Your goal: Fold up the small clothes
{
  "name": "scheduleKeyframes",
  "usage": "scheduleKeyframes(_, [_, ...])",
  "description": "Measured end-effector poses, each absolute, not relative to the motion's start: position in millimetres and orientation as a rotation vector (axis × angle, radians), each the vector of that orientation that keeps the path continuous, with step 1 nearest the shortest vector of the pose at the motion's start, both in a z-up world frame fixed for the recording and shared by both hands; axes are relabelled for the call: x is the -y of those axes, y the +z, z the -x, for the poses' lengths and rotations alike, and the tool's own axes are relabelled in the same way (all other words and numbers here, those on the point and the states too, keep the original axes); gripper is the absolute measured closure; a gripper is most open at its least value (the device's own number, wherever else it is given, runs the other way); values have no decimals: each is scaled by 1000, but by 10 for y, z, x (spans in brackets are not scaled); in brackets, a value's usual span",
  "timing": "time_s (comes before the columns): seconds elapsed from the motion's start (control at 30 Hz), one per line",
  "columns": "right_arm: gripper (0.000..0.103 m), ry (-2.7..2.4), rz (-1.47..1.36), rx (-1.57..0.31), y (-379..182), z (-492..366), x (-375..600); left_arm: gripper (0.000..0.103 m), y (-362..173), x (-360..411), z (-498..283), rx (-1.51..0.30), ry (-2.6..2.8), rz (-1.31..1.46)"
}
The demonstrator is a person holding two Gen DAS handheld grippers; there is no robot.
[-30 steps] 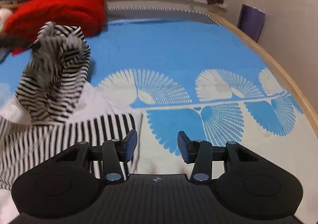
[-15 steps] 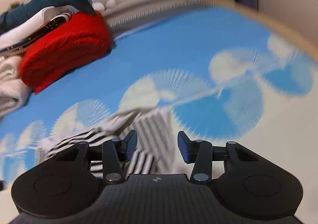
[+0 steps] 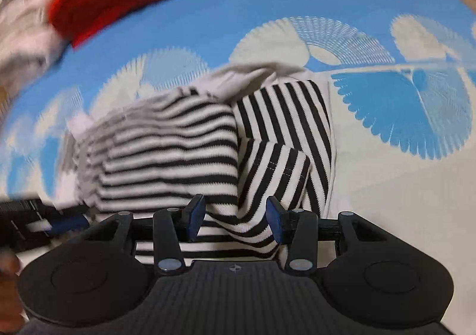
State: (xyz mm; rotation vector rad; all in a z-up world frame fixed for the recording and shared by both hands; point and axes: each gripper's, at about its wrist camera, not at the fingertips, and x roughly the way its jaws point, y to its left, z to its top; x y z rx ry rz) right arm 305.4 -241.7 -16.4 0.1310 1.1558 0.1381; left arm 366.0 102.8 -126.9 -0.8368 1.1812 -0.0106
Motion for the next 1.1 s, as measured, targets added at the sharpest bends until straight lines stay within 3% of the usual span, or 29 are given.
scheduleKeyframes(0.03, [59, 147, -101, -1151, -177, -3057, 2361, 71, -1299, -1005, -3675, -1193, -17, 841])
scheduleKeyframes(0.07, [72, 155, -104, -1147, -189, -3069, 2352, 77, -1327, -993, -3685, -1200, -14, 841])
scheduleKeyframes(0.1, [81, 163, -131, -1145, -184, -3086, 2362, 95, -1329, -997, -3691, -1198, 2, 831])
scheduleKeyframes(0.13, [94, 161, -182, -1130, -156, -3097, 2391, 100, -1296, -1006, -3702, -1194, 14, 820])
scheduleKeyframes(0.23, [102, 184, -411, -977, 78, -3086, 2597, 102, -1015, -1130, -3713, -1126, 10, 822])
scheduleKeyframes(0.33, [103, 270, -816, -738, 308, -2988, 3004, 102, -513, -1293, -3664, -972, -40, 788])
scheduleKeyframes(0.43, [103, 281, -1044, -540, 370, -2851, 3364, 103, -121, -1471, -3550, -843, -55, 743])
scheduleKeyframes(0.5, [103, 234, -1118, -585, 255, -2871, 3518, 103, -70, -1579, -3465, -827, -52, 751])
scheduleKeyframes(0.57, [100, 173, -1006, -750, 154, -2968, 3488, 103, -212, -1608, -3471, -933, -52, 752])
scheduleKeyframes(0.63, [97, 124, -708, -950, 87, -3075, 3216, 101, -424, -1587, -3515, -1050, -54, 738])
scheduleKeyframes(0.67, [84, 120, -581, -1009, 46, -3092, 3049, 98, -517, -1596, -3517, -1070, -51, 749])
scheduleKeyframes(0.7, [74, 134, -521, -1035, 12, -3085, 2913, 87, -612, -1583, -3546, -1095, -45, 762])
scheduleKeyframes(0.73, [52, 161, -500, -1055, -27, -3049, 2790, 71, -680, -1589, -3562, -1108, -45, 770])
scheduleKeyframes(0.77, [44, 198, -483, -1085, -64, -3048, 2672, 65, -746, -1596, -3577, -1111, -45, 772])
scheduleKeyframes(0.9, [44, 233, -362, -1173, -204, -3053, 2337, 62, -978, -1611, -3648, -1120, -37, 793])
scheduleKeyframes(1.0, [52, 201, -275, -1227, -346, -3022, 2222, 60, -1096, -1594, -3689, -1119, -38, 856])
scheduleKeyframes(1.07, [82, 195, -291, -1235, -379, -3024, 2278, 58, -1116, -1589, -3705, -1098, -37, 865])
scheduleKeyframes(1.1, [88, 209, -356, -1234, -376, -3031, 2333, 55, -1114, -1581, -3714, -1093, -33, 870])
